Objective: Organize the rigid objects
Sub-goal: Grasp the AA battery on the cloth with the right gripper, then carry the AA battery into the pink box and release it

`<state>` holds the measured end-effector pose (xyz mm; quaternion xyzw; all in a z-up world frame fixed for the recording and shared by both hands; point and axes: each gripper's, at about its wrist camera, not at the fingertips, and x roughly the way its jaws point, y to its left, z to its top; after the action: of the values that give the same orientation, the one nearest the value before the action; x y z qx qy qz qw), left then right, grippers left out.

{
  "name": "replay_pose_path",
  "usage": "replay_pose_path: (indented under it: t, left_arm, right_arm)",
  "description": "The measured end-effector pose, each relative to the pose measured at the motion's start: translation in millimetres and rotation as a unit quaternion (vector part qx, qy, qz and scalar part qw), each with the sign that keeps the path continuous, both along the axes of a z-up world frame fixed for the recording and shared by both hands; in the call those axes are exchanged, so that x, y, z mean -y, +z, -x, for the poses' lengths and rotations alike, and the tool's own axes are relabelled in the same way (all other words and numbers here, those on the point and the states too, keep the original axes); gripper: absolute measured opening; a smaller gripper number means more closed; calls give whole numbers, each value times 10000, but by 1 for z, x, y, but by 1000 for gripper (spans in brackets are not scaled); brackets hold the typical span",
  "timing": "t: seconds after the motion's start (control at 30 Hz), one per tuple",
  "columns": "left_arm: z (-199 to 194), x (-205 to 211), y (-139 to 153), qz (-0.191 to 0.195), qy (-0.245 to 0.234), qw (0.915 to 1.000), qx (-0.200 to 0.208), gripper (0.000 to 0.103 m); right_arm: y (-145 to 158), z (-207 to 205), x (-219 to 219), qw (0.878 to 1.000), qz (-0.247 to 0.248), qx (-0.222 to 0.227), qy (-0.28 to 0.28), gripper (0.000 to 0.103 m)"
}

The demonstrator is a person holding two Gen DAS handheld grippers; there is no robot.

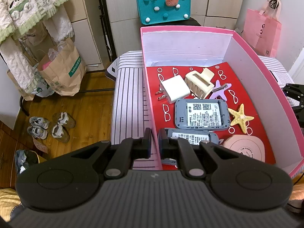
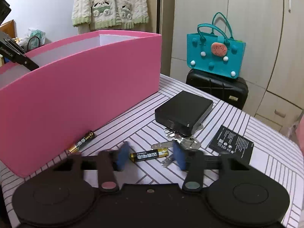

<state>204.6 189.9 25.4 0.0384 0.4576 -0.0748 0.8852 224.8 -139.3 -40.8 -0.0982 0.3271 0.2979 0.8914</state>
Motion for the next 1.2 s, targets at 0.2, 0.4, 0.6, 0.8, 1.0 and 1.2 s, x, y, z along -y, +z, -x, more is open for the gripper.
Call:
replay_pose_path:
  t: [0.2, 0.4, 0.6, 0.8, 1.0, 1.2]
  left_arm:
    - [3, -1, 2, 23, 12, 10000, 31, 7]
    - [4, -1, 2, -11, -48, 10000, 61, 7]
    - [4, 1, 1, -99, -67, 9999, 112, 7]
    - [4, 4, 1, -116, -95, 9998, 93, 7]
    - [5, 4, 1, -99, -91, 9998, 120, 7]
    - [4, 2, 1, -30, -124, 9999, 113, 8]
  right_arm:
    - [7, 10, -1, 9998, -106, -51, -146, 47]
    - [34, 24, 1, 9988, -413, 136, -213, 47]
    - [79, 29, -6, 9952, -865, 408, -183, 47]
    - [117, 13, -31, 9920, -1208, 296, 221, 47]
    - [127, -23, -72, 9961, -636, -221, 567, 47]
    - [113, -57, -109, 9965, -25, -392, 744, 47]
